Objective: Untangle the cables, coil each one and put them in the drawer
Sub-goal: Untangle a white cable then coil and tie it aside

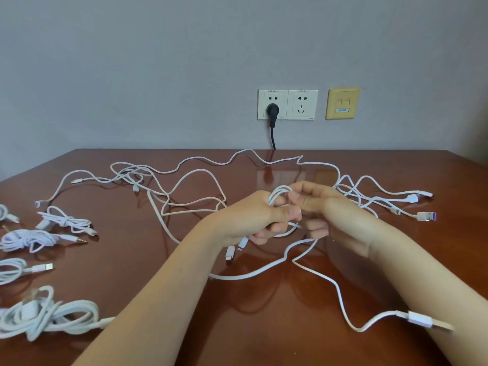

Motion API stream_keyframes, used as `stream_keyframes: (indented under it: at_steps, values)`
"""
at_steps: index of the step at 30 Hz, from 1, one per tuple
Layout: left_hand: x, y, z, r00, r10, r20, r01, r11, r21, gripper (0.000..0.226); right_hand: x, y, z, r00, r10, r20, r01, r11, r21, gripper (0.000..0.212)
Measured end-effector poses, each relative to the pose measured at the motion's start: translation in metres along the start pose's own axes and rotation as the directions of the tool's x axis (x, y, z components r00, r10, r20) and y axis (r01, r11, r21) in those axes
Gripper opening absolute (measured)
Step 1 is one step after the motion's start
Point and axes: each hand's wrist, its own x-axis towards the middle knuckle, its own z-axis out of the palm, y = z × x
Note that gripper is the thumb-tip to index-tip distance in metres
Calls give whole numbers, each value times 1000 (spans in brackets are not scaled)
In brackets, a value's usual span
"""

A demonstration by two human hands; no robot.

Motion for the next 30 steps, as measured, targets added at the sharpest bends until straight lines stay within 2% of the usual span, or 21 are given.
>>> stream_keyframes:
  at_steps: [3, 6, 8, 11, 14, 19, 21, 26, 30]
  values:
    - [1, -2, -4, 996, 28, -85, -33, 998, -60, 25, 1, -2, -3, 999, 6, -35, -1, 991, 132, 14]
    - [3, -2, -4, 982, 37, -183, -61, 990, -130, 25, 2, 1, -2, 1000, -2, -22, 2, 999, 36, 13]
    - [5, -1, -5, 966, 31, -258, -89, 973, -213, 26, 4, 3, 0, 1000, 0, -31, 0, 1000, -4, 21]
    - [8, -2, -8, 938, 14, -346, -103, 965, -240, 25, 6, 2, 2, 998, -47, -46, 49, 998, 48, 30]
    - [9, -4, -4, 940, -7, -342, -67, 977, -205, 21, 6, 0, 2, 994, -108, -35, 112, 982, 150, 31]
    - [11, -5, 12, 971, 42, -234, -70, 991, -112, 35, 2, -2, 2, 991, -121, -56, 131, 961, 243, 31]
    - [12, -5, 16, 962, 77, -263, -107, 989, -101, 33, 3, -3, 0, 993, -82, -82, 98, 971, 216, 33]
    - [15, -3, 13, 907, 161, -388, -228, 964, -133, 31, 3, -2, 3, 988, 115, -99, -102, 987, 122, 42]
    - [15, -1, 14, 894, 169, -415, -245, 960, -136, 30, 2, -1, 5, 989, 138, -48, -134, 988, 76, 46]
